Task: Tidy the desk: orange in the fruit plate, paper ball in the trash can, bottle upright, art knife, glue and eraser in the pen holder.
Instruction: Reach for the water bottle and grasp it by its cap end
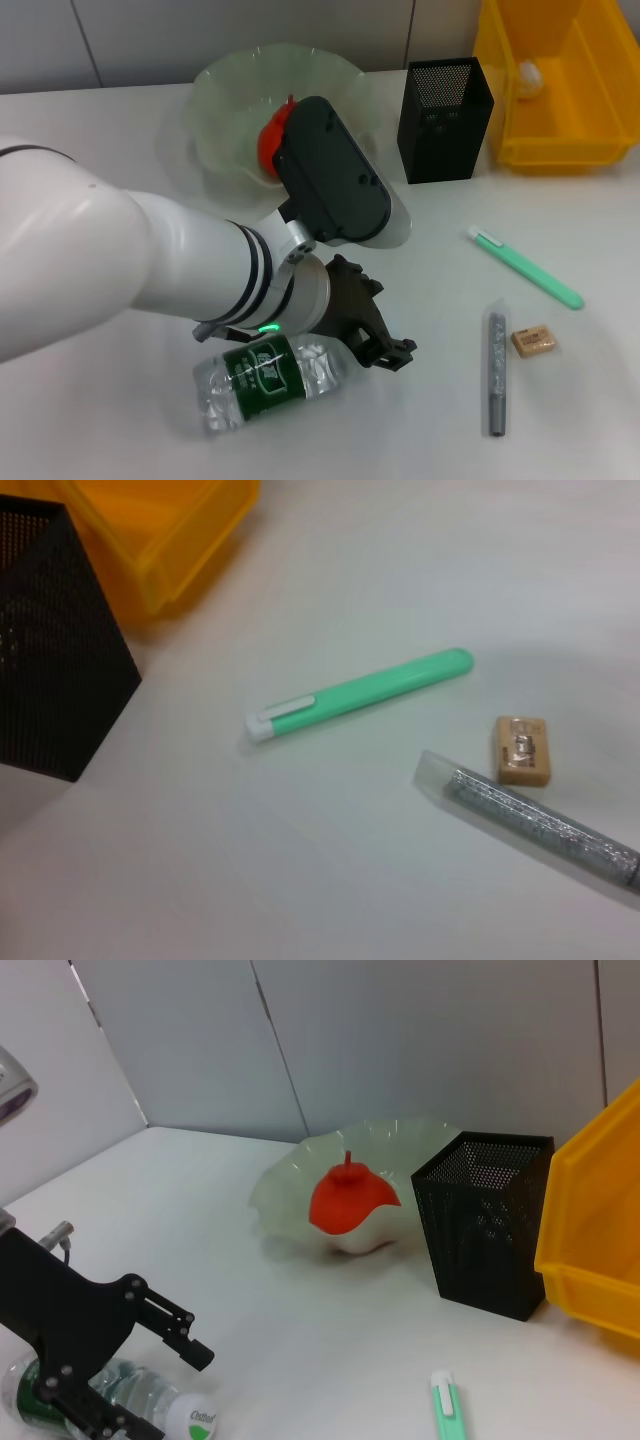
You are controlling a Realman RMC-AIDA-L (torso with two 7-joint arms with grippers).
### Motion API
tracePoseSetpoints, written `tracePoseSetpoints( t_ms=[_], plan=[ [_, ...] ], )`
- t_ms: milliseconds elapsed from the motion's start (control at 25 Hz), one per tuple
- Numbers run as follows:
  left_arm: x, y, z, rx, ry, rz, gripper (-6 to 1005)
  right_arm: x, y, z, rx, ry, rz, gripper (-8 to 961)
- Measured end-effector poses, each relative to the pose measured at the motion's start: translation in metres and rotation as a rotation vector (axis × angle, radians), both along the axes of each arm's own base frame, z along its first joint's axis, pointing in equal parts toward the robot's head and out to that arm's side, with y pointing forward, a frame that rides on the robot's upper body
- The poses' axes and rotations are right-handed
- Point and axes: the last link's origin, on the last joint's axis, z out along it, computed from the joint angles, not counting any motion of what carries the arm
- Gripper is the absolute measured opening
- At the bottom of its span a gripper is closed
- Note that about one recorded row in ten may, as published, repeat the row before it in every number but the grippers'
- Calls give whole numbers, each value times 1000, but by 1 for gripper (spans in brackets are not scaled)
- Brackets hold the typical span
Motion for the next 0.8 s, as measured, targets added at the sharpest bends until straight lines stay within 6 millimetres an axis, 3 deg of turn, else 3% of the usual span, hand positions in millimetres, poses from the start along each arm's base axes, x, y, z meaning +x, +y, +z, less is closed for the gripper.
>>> tracePoseSetpoints(
  t_ms=[800],
  plan=[
    [-13,2,-13,15,25,-22,730,5,3,-8,-8,12,-19,700]
  ],
)
